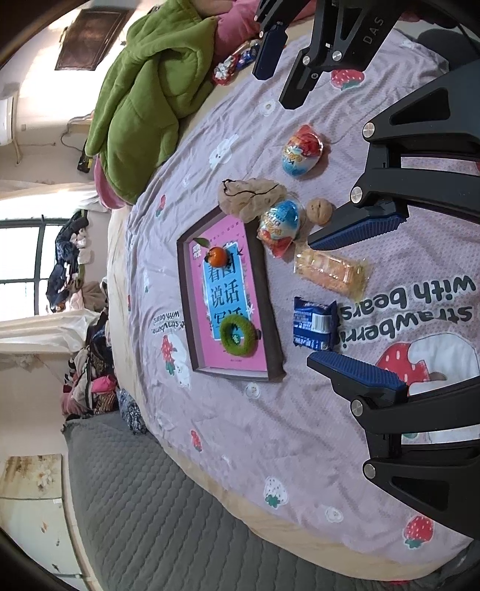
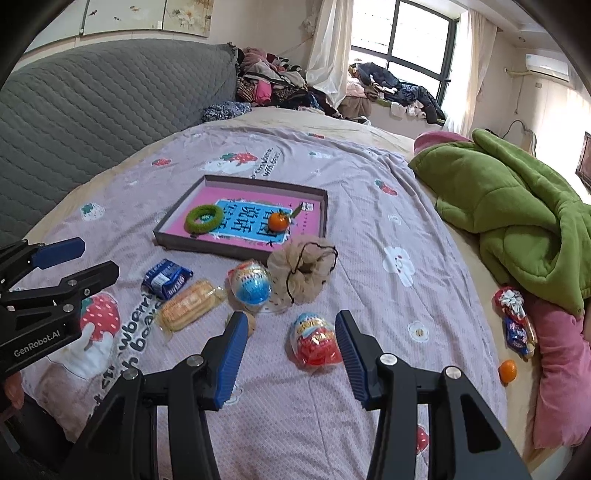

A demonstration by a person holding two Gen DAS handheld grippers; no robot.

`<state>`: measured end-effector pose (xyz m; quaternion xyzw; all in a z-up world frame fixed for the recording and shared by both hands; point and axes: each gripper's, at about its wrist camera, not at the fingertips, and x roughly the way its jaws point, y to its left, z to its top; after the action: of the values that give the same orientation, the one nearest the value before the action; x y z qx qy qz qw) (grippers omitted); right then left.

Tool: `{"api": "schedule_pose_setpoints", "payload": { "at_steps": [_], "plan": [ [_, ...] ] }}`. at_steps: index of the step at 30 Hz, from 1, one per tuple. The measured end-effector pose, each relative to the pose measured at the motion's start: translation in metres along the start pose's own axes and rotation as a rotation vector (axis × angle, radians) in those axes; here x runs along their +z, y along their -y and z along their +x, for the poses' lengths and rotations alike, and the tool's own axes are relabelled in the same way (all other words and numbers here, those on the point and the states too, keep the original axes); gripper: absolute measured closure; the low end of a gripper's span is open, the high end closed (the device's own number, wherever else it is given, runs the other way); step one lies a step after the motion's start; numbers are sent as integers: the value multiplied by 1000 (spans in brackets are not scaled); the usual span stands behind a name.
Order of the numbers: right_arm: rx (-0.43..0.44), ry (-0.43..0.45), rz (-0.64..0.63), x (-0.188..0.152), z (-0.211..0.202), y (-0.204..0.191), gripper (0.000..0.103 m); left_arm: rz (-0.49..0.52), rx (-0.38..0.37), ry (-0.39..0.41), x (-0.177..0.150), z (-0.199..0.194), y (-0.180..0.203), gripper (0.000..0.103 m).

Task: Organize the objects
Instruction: 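Withdraw both grippers from the tray toward the remaining items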

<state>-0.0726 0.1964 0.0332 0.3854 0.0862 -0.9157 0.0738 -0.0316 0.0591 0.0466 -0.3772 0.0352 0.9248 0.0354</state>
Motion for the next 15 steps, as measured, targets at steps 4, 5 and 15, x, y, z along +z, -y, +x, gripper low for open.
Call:
{"api": "schedule_pose_setpoints", "payload": {
  "at_steps": [4, 5, 15],
  "plan": [
    [7, -14, 8, -7, 8, 3, 54, 2, -16, -5, -7, 7, 2, 44],
    [7, -17, 10, -9, 10, 4, 54, 2, -18, -9, -9, 9, 2, 44],
    [8, -55, 16, -25, 30, 10, 54, 9, -33, -47, -27, 33, 6, 44]
  ]
}}
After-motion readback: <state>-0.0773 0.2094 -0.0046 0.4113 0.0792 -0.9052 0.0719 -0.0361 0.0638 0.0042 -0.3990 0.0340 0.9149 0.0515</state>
